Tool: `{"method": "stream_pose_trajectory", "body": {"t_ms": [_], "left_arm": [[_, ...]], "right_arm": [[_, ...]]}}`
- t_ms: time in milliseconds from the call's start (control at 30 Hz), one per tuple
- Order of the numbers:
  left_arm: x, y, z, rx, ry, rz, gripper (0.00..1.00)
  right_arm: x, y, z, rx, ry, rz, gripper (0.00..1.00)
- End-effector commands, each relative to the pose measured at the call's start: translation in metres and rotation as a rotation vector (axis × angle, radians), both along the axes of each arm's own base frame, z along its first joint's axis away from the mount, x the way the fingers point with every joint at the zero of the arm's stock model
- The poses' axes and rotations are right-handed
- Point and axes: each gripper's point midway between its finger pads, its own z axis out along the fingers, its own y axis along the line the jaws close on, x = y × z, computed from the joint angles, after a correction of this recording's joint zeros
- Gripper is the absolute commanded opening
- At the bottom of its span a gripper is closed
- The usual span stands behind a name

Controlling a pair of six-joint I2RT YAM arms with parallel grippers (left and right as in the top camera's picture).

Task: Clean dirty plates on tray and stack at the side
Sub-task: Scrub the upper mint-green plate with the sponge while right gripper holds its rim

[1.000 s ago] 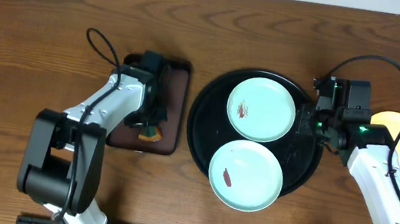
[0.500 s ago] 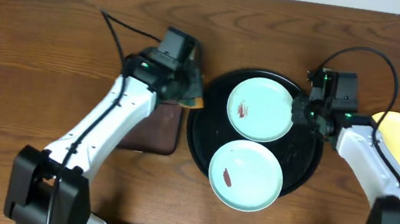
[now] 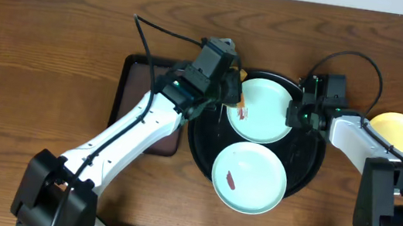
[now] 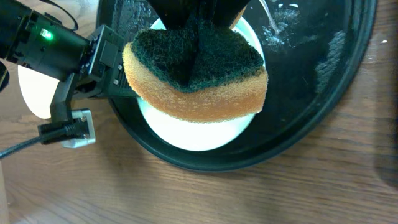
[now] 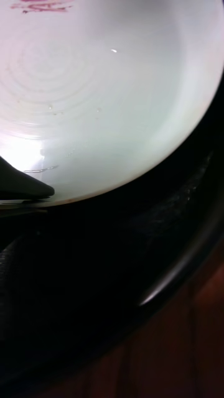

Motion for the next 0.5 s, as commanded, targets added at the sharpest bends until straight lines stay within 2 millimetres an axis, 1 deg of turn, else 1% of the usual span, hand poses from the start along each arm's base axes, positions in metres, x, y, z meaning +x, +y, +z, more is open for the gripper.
{"method": "stream_pose_trajectory", "body": {"t_ms": [0, 133, 267, 300, 367, 400, 467], "left_arm": [[0.001, -0.007, -0.012, 0.009, 0.026, 0.027, 0.07], [0.000, -0.019, -0.033, 0.008, 0.069, 0.034, 0.07], [-0.001, -0.038, -0.054, 0.010, 0.078, 0.006, 0.08], [-0.001, -0.045, -0.064, 0.006, 0.091, 0.010, 0.07], [0.001, -0.050, -0.074, 0.004, 0.096, 0.006, 0.07], [0.004, -0.056, -0.088, 0.004, 0.102, -0.001, 0.07], [0.005, -0.060, -0.102, 0.000, 0.118, -0.012, 0.07]], "right_arm": [[-0.015, 0.006, -0.011, 0.009, 0.074, -0.006, 0.01], [-0.031, -0.003, -0.011, -0.014, 0.143, -0.076, 0.01], [-0.039, -0.004, -0.009, -0.006, 0.180, -0.115, 0.01], [-0.041, -0.004, -0.010, -0.007, 0.185, -0.115, 0.01], [-0.041, -0.004, -0.010, -0.007, 0.185, -0.114, 0.01], [-0.041, -0.003, -0.010, -0.008, 0.184, -0.110, 0.01], [-0.041, 0.000, -0.010, -0.014, 0.178, -0.087, 0.01]]}}
